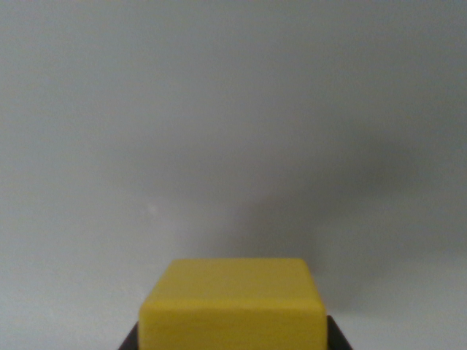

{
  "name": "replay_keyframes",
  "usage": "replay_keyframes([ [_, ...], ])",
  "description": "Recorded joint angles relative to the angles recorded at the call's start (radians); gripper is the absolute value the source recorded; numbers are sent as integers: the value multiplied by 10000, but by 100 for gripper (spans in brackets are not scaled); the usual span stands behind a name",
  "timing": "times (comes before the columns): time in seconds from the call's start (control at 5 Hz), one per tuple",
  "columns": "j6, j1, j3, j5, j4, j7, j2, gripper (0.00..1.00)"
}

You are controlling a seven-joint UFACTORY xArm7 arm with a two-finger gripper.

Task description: Pick yellow cube

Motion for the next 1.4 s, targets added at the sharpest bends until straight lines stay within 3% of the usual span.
replay_keyframes([
  [0.2, 331, 1, -5, -29, 206, 37, -127, 100],
  [0.4, 331, 1, -5, -29, 206, 37, -127, 100],
  [0.6, 695, 2, -10, -62, 432, 78, -266, 100],
  [0.8, 695, 2, -10, -62, 432, 78, -266, 100],
  [1.0, 1067, 3, -15, -95, 664, 120, -409, 100],
  [1.2, 1067, 3, -15, -95, 664, 120, -409, 100],
  [1.4, 1486, 5, -21, -132, 924, 168, -569, 100],
])
